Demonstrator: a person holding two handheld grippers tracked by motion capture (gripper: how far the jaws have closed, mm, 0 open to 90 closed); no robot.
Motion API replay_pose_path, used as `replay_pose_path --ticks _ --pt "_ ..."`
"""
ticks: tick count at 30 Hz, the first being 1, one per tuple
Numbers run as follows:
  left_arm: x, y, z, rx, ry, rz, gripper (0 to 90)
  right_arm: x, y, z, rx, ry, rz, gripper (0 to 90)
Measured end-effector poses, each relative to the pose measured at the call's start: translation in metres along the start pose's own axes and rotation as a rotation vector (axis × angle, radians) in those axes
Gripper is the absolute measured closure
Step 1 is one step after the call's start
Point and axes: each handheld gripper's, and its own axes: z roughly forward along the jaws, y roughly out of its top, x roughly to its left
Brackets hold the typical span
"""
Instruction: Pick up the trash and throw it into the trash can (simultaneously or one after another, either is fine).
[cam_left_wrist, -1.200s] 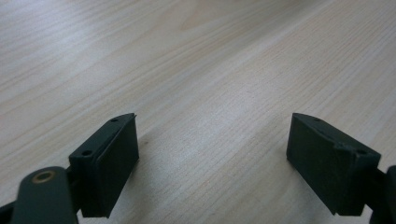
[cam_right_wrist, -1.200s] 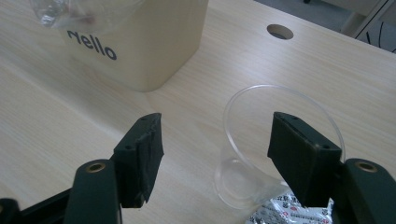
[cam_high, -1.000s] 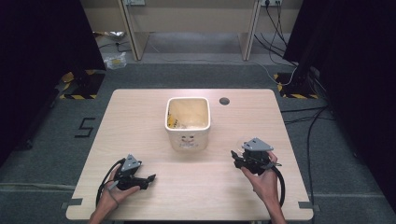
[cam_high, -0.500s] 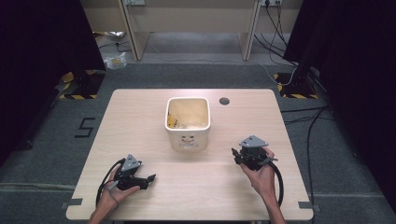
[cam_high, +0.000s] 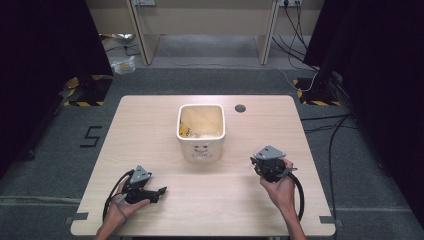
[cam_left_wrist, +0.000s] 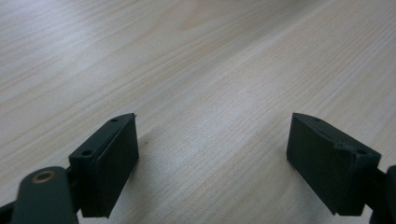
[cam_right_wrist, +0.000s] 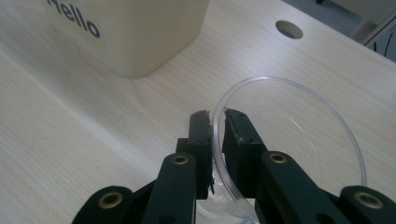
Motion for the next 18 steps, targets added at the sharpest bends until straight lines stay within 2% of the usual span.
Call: replay_pose_path --ticks 6,18 --pt "0.000 0.000 0.000 0.000 0.000 0.000 15.8 -0.003 0.010 -0.014 -0.048 -0.006 -0.016 81.3" --pt "0.000 0.000 0.000 0.000 0.000 0.000 15.8 -0.004 0.023 -0.027 -0.103 0.008 -0.017 81.2"
